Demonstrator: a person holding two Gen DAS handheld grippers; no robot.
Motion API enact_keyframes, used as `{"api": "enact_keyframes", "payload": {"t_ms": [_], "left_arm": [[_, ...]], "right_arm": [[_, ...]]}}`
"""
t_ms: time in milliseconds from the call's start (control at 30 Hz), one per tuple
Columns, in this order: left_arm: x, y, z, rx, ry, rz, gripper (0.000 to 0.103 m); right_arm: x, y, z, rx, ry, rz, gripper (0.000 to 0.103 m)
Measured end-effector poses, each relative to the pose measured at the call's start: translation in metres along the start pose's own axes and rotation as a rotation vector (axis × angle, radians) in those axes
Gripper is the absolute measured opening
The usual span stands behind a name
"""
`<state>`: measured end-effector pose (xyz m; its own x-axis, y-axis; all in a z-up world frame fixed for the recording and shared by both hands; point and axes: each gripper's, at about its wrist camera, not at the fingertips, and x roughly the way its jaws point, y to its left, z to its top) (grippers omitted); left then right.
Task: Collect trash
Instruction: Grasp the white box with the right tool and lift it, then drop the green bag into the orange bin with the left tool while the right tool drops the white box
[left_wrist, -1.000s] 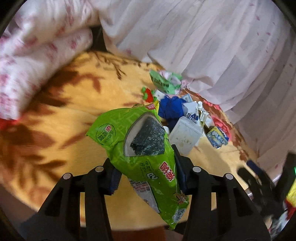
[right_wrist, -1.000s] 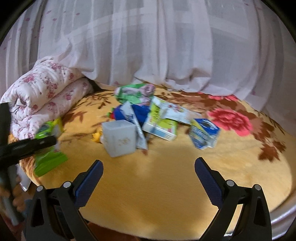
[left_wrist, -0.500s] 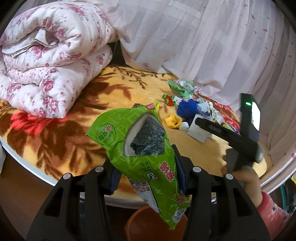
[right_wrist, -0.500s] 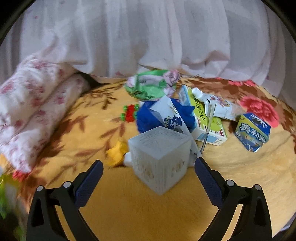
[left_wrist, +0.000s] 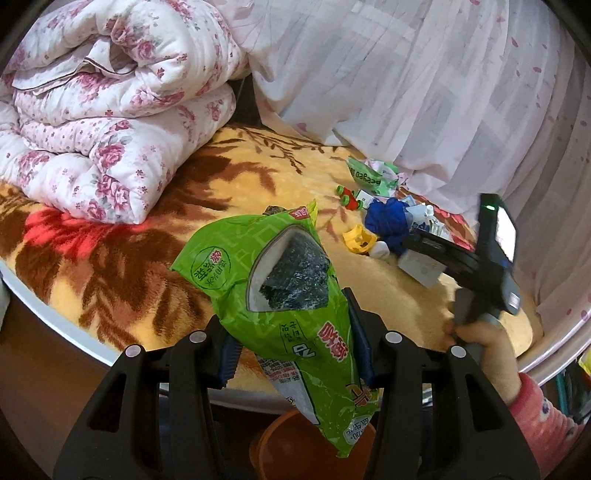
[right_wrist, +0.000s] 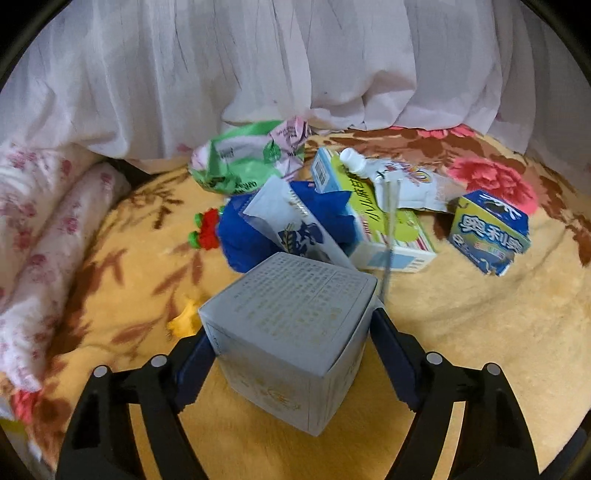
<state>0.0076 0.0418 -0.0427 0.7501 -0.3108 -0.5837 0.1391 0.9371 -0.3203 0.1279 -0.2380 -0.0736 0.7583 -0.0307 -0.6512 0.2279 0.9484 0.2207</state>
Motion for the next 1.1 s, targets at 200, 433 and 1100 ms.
{"api": "enact_keyframes", "payload": {"t_ms": [200,433,1100], "left_arm": [[-0.002,-0.015,-0.006,0.038,0.01,-0.018,0.048],[-0.008,-0.043,-0.013,0.107,0.024,-0.033,0.048],[0.037,-0.077,-0.121,0.254,0.456,-0.068,0.048]], "right_arm": [[-0.052,-0.025,-0.004,-0.016,-0.04,0.088,0.079],[-0.113,-0.04,-0.015,-0.117,-0.079,0.148,0.079],[-0.138,-0.044,-0.154,-0.454,0.222,0.273,0.079]]}}
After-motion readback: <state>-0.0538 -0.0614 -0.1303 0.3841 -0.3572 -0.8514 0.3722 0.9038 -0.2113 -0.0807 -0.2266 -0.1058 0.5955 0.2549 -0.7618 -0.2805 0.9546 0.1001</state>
